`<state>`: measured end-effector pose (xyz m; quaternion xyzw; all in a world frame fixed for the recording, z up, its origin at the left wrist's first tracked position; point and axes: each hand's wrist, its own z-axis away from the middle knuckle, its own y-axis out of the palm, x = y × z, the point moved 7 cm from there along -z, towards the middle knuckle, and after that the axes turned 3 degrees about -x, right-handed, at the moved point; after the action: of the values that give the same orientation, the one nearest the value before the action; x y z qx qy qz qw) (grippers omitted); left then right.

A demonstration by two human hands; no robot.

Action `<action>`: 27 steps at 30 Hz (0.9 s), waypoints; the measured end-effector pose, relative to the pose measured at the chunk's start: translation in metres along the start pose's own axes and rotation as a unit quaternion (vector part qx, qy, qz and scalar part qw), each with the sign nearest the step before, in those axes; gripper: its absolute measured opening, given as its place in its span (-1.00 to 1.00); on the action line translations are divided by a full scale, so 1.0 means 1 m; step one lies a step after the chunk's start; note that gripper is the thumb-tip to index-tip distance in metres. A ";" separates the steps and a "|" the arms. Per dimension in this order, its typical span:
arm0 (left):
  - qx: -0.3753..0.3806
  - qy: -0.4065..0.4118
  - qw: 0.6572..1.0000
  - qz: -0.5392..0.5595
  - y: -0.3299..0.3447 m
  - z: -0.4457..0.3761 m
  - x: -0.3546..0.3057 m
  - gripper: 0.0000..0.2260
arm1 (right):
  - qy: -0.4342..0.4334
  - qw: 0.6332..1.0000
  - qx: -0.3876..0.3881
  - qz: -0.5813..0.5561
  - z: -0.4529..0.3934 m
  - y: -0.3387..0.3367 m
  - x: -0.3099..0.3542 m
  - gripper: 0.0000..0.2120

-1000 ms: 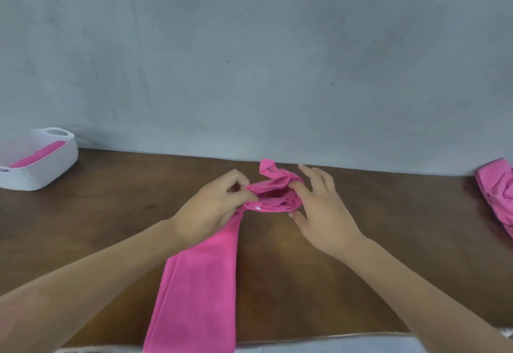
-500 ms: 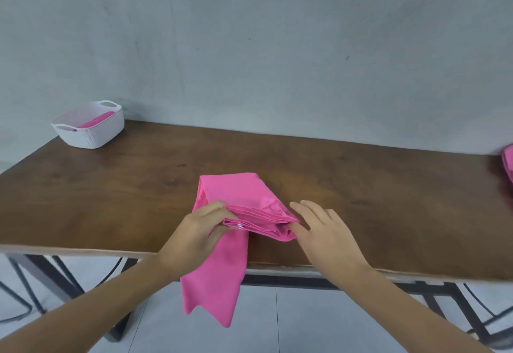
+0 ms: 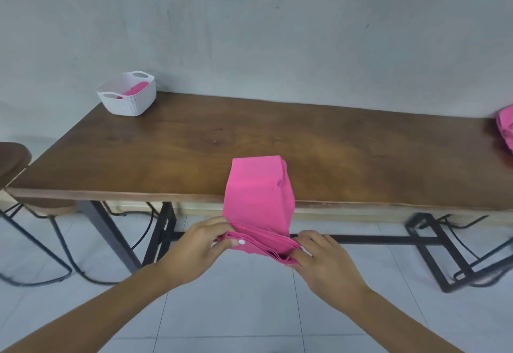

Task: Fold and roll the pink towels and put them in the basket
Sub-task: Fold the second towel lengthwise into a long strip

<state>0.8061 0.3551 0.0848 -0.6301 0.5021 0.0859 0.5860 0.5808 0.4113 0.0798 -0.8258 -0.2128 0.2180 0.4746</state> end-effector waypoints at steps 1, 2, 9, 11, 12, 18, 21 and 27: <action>-0.002 -0.002 1.000 0.006 -0.004 0.011 0.004 -0.69 | 0.000 1.000 0.004 0.005 0.002 0.000 0.014 -0.96; 0.000 -0.005 1.000 0.010 -0.007 0.022 0.005 -0.69 | 0.000 1.000 0.010 0.011 0.004 0.000 0.026 -0.96; 0.022 -0.010 0.999 0.044 -0.037 0.070 -0.007 -0.63 | -0.011 0.999 0.025 0.025 0.002 -0.033 0.090 -0.92; 0.030 -0.031 0.997 0.058 -0.052 0.073 -0.010 -0.57 | 0.014 0.999 0.040 -0.015 -0.004 -0.044 0.098 -0.79; 0.051 -0.053 0.994 0.077 -0.057 0.074 -0.011 -0.52 | 0.036 0.996 0.066 -0.039 -0.007 -0.047 0.101 -0.69; 0.165 -0.124 0.966 0.156 -0.088 0.086 -0.010 -0.61 | 0.113 0.928 0.219 -0.278 -0.028 -0.052 0.129 -0.72; 0.091 -0.121 0.981 0.118 -0.117 0.082 -0.013 -0.84 | 0.122 0.953 0.164 -0.224 -0.058 -0.065 0.122 -0.69; -0.118 -0.097 0.987 0.038 -0.145 0.071 -0.025 -0.92 | 0.003 0.996 0.010 0.092 -0.110 -0.098 0.113 -0.72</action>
<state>0.9347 0.3997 0.1757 -0.6642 0.4530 0.2278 0.5494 0.7206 0.4435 0.1973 -0.8375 -0.1322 0.2606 0.4618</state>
